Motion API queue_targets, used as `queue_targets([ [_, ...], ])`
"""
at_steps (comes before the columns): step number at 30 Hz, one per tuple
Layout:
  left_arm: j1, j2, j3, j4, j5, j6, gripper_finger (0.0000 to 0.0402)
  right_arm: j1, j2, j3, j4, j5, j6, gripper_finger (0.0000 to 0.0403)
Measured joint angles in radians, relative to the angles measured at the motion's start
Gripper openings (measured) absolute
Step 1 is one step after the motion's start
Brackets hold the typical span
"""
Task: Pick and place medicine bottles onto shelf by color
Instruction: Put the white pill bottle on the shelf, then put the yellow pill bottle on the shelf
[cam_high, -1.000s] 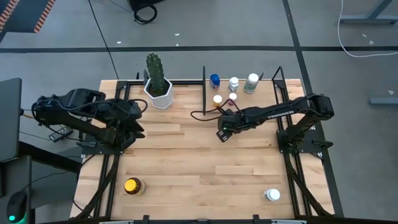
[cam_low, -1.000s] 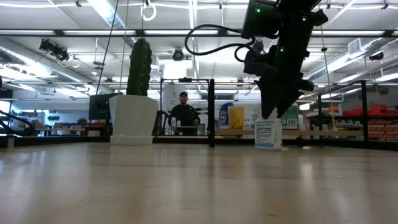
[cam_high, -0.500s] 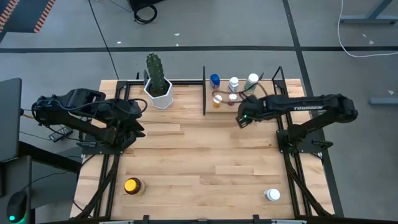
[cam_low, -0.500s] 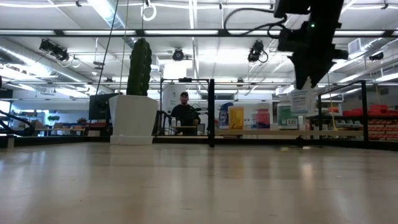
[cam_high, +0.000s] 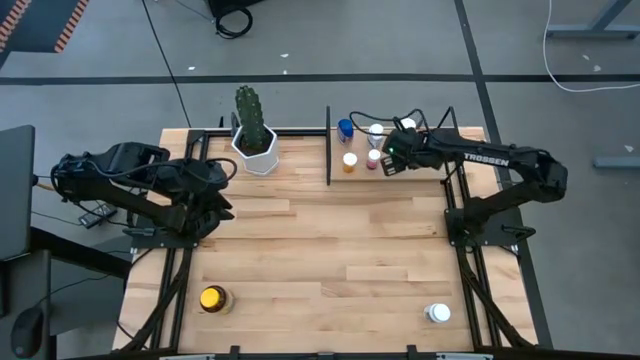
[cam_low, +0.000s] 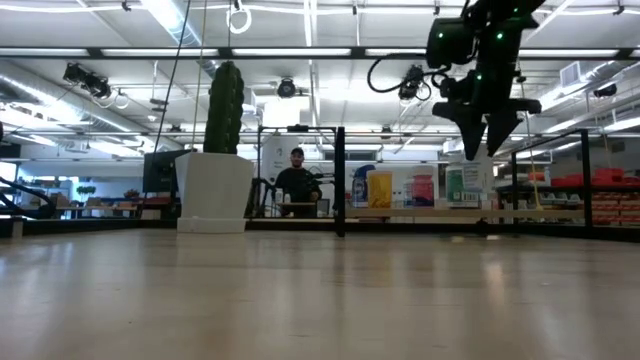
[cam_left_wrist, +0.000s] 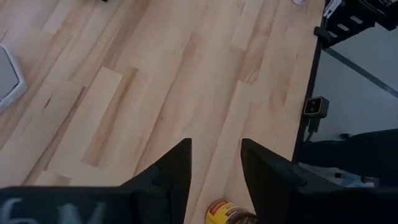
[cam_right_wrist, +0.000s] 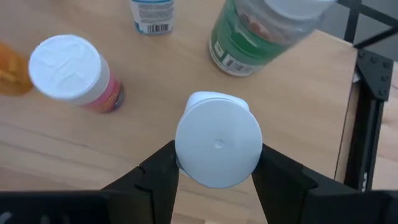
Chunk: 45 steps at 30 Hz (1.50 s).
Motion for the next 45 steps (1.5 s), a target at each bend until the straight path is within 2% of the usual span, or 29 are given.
queue_targets([
  [7,0.0,0.0,0.0,-0.001,0.0,-0.016,0.0152,-0.051,0.044,0.0,0.057,-0.064,-0.027,0.019],
  [14,0.0,0.0,0.0,-0.001,0.001,-0.016,0.0148,-0.06,0.05,-0.001,0.054,-0.074,-0.021,0.0193],
  [24,0.0,0.0,0.0,-0.001,0.001,-0.015,0.0152,-0.065,0.05,-0.001,0.055,-0.073,-0.02,0.0227],
  [33,0.0,0.0,0.0,-0.001,0.004,-0.015,0.0152,-0.065,0.05,-0.001,0.037,-0.07,-0.024,0.0237],
  [45,0.0,0.0,0.0,-0.001,0.023,-0.007,0.0153,-0.064,-0.022,-0.001,-0.02,-0.093,-0.04,0.0238],
])
